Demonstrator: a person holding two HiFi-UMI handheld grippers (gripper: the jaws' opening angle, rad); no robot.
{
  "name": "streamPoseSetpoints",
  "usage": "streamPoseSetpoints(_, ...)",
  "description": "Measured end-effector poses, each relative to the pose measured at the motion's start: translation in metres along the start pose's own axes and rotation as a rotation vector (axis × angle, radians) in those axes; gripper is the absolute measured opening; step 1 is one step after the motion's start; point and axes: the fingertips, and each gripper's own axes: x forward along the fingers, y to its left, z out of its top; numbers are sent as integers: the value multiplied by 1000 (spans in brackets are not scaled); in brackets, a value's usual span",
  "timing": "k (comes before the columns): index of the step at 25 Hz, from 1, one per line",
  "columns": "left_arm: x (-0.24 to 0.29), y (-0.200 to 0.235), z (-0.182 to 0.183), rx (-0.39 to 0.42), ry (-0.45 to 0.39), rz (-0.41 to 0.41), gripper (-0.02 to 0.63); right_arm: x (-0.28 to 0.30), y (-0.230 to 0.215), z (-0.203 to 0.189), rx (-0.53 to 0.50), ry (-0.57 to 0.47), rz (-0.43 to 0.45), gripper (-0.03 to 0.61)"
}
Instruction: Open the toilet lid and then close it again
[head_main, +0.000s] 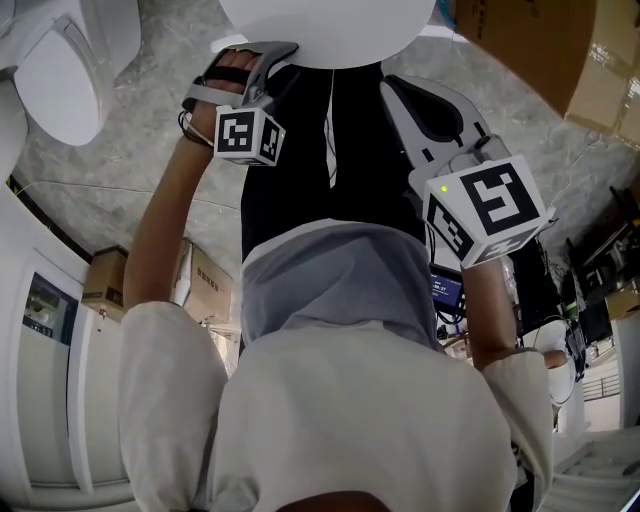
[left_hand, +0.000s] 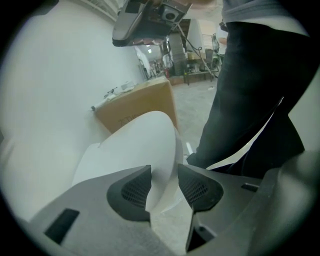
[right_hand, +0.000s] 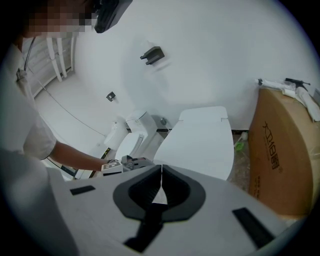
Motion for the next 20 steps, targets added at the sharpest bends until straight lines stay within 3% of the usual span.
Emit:
streamPoseSetpoints(17, 68, -43, -41, 43, 111, -87, 149, 6, -23, -18, 33, 33, -31, 11)
streamPoseSetpoints(20, 80, -51, -47, 10, 129, -92, 149, 7, -27, -22, 28, 38, -27, 11)
